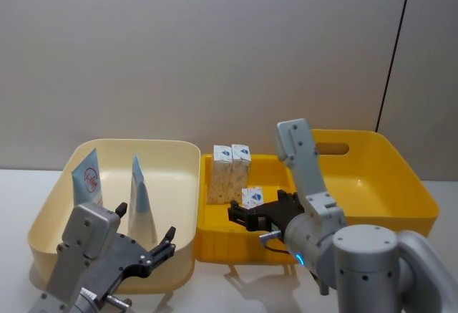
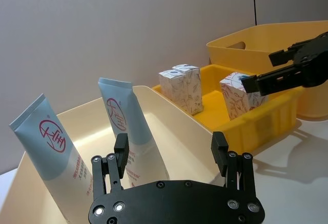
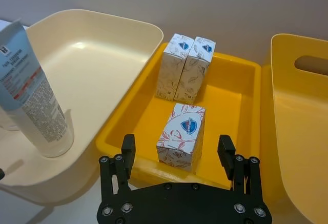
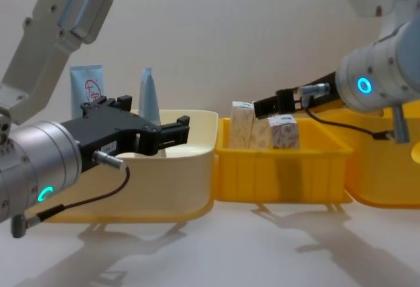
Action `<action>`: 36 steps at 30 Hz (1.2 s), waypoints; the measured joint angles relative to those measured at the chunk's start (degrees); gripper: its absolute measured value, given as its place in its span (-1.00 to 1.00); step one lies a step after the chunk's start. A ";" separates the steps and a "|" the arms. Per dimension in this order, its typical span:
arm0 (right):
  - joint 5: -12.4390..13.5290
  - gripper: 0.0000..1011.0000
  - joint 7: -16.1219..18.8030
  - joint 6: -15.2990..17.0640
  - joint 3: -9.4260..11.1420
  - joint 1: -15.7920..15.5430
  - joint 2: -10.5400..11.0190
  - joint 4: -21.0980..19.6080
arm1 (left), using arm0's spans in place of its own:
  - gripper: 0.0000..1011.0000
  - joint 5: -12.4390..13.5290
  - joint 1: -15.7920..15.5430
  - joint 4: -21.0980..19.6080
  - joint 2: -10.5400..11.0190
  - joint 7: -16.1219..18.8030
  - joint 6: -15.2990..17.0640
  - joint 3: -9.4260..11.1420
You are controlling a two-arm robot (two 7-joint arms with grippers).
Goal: Bimanual collaborative sorting of washing and personal care products
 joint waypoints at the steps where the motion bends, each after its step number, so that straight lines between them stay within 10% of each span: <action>1: -0.09 0.98 -0.12 0.21 -0.05 0.20 -0.17 0.35 | 0.98 0.00 0.00 0.00 0.00 0.00 0.00 0.00; 36: -4.07 0.98 -3.66 1.63 -0.93 7.19 -5.89 14.14 | 0.98 0.00 0.00 0.00 0.00 0.00 0.00 0.00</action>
